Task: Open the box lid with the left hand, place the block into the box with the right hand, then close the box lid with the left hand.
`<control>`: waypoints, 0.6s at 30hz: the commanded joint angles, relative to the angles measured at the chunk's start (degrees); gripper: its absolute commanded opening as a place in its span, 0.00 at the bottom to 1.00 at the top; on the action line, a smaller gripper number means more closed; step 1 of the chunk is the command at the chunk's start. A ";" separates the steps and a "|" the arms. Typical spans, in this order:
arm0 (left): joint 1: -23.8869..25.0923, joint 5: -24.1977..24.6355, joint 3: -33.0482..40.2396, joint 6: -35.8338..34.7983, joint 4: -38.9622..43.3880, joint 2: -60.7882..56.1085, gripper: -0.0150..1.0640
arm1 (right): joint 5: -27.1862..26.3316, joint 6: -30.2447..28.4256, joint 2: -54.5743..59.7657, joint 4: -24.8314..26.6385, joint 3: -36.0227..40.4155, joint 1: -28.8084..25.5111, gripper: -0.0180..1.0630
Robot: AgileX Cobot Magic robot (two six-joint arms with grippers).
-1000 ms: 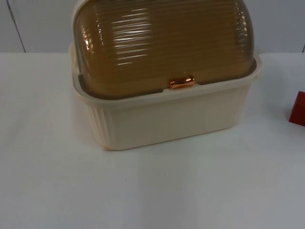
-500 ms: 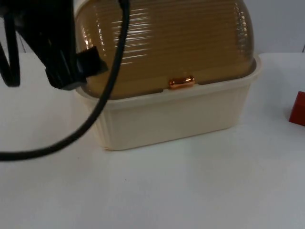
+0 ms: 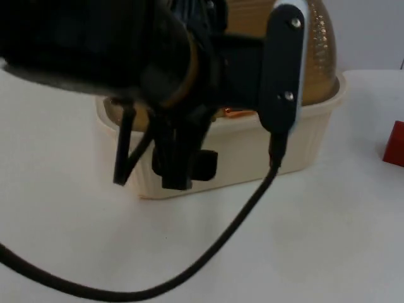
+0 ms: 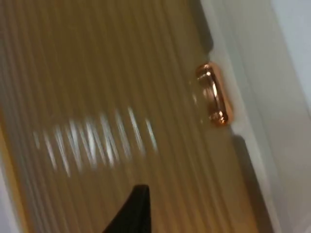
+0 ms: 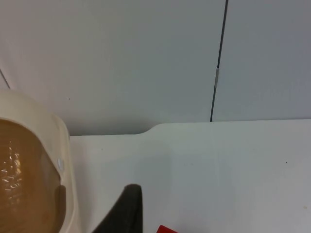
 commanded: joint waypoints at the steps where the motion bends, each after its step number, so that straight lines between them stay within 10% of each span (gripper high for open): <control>1: -1.48 2.18 -0.42 -9.32 7.00 1.53 0.98 | -0.13 -0.25 -0.03 -0.38 -0.39 0.00 0.98; 6: -5.07 8.67 -0.42 -32.10 25.03 5.64 0.98 | -0.13 -0.25 -0.03 -0.38 -0.39 0.00 0.98; 18: -5.62 5.34 -0.84 -42.59 26.66 10.57 0.98 | -0.05 -0.25 -0.03 -0.38 -0.39 0.00 0.98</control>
